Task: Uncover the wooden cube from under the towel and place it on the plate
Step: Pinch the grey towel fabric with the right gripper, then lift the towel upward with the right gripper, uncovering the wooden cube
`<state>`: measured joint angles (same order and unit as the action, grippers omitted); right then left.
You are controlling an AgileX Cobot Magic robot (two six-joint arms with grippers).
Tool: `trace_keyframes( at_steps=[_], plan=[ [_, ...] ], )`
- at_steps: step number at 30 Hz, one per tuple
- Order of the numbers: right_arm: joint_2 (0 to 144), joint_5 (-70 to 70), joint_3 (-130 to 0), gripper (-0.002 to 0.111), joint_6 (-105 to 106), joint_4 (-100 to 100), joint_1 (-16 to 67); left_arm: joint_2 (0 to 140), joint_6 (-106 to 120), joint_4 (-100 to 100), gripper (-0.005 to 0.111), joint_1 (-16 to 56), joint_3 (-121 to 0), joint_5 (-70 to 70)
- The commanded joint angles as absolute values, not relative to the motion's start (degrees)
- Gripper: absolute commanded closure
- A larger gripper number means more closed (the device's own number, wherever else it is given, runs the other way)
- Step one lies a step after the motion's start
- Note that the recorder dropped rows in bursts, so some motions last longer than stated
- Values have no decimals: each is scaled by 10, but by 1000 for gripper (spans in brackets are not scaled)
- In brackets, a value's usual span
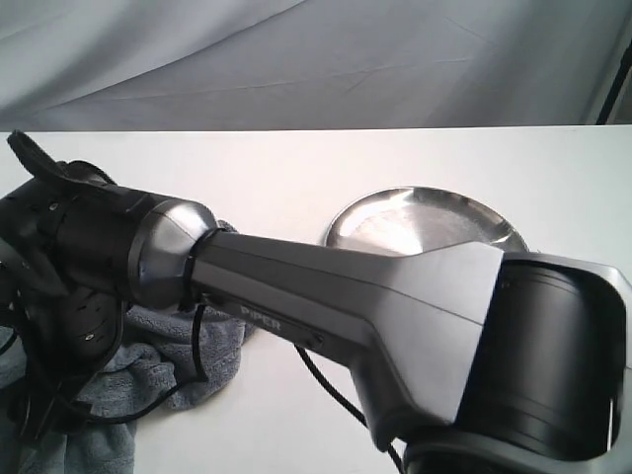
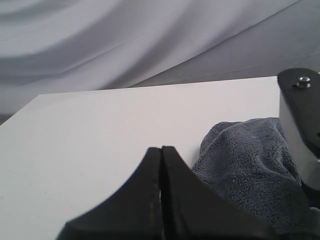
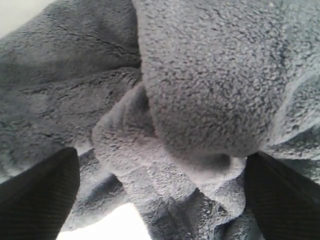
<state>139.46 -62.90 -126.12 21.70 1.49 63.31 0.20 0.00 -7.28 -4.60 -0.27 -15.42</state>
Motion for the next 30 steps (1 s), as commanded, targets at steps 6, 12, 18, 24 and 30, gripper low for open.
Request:
trace_keyframes(
  at_steps=[6, 12, 18, 24, 30],
  plan=[
    [1418, -586, -1264, 27, 163, -7, 635, 0, 0, -66, 107, -44, 0, -153],
    [1424, -590, -1264, 42, 147, -8, 635, 0, 0, -66, 107, -44, 0, -153],
    [1424, -591, -1264, 70, 128, -9, 635, 0, 0, -66, 107, -44, 0, -153],
    [1422, -605, -1264, 104, 113, -15, 635, 0, 0, -66, 107, -44, 0, -153],
    [1387, -609, -1264, 108, 113, -25, 635, 0, 0, -66, 107, -44, 0, -153]
  ],
)
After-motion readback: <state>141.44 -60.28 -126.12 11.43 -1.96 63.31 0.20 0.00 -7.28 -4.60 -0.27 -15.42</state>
